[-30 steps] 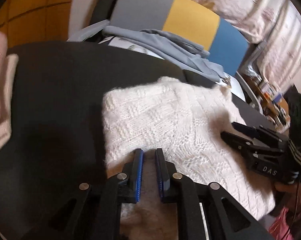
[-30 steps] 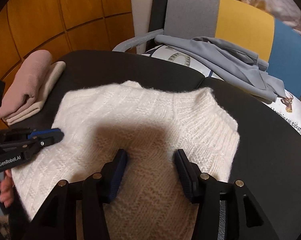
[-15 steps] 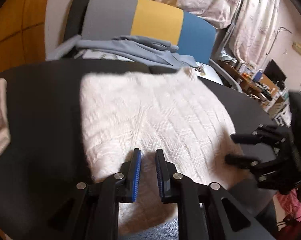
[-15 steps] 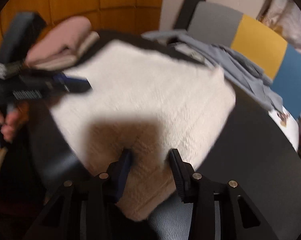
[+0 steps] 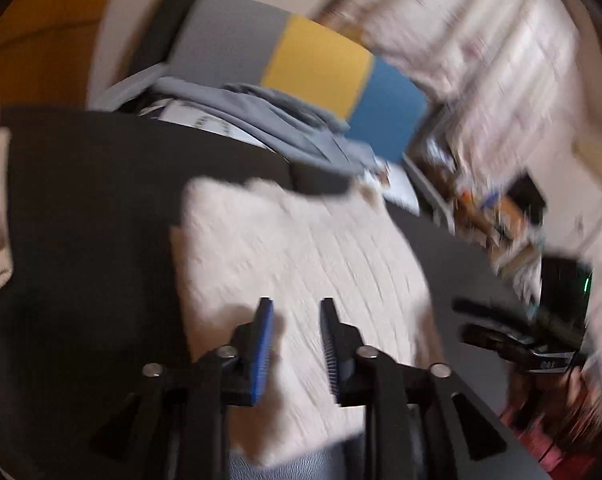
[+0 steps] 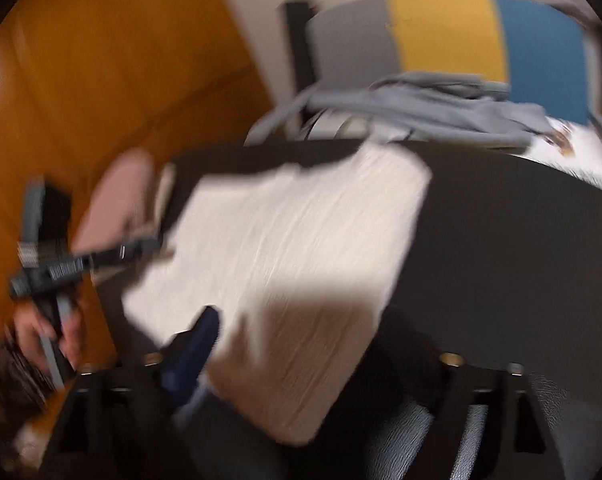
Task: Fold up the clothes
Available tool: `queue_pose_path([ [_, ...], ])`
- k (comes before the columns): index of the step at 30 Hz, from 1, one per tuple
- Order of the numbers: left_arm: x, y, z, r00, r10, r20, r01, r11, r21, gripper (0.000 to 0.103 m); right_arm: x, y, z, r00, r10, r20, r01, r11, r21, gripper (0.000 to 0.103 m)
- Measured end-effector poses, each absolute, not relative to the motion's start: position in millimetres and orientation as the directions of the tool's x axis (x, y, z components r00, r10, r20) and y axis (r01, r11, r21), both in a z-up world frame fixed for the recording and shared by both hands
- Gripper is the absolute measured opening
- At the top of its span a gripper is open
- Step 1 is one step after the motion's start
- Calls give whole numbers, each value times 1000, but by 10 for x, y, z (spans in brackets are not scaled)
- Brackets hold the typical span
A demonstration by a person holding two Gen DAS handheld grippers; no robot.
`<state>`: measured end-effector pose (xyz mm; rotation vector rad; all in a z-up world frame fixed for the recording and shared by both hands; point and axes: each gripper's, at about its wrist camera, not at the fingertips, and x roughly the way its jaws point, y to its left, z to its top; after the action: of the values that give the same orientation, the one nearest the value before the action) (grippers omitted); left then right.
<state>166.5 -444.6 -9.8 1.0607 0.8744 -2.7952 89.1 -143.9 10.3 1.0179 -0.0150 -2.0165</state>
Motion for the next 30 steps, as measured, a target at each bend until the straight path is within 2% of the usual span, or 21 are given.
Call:
queue_pose_path([
  [1, 1647, -4563, -107, -769, 158, -620, 249, -819, -518, 49, 790, -1391, 120, -304, -696, -651, 653, -649, 389, 96],
  [6, 1489, -5019, -387, -716, 280, -640, 343, -657, -671, 58, 296, -1399, -99, -160, -690, -706, 508, -671, 541, 96],
  [8, 1436, -5109, -501, -702, 328, -632, 353, -609, -710, 63, 185, -1419, -216, -117, -711, -693, 450, -661, 601, 96],
  [10, 1388, -5186, -607, -687, 366, -628, 367, -571, -735, 82, 123, -1464, -342, -68, -739, -671, 394, -637, 662, 96],
  [14, 1335, -5287, -737, -705, 409, -579, 357, -501, -788, 95, 35, -1611, -529, -6, -750, -661, 356, -620, 699, 101],
  [15, 1313, -5308, -764, -713, 425, -558, 343, -483, -806, 103, 24, -1654, -570, 8, -751, -660, 353, -615, 705, 102],
  [22, 957, -5143, -916, -614, 548, -568, 266, -533, -803, 103, -7, -1851, -721, 44, -785, -618, 323, -574, 752, 103],
  [26, 801, -5091, -978, -588, 574, -570, 230, -557, -798, 103, 5, -1984, -760, 84, -801, -593, 337, -537, 773, 103],
  [30, 685, -4964, -967, -573, 586, -573, 173, -597, -783, 102, 72, -2072, -749, 70, -789, -611, 396, -540, 743, 103],
])
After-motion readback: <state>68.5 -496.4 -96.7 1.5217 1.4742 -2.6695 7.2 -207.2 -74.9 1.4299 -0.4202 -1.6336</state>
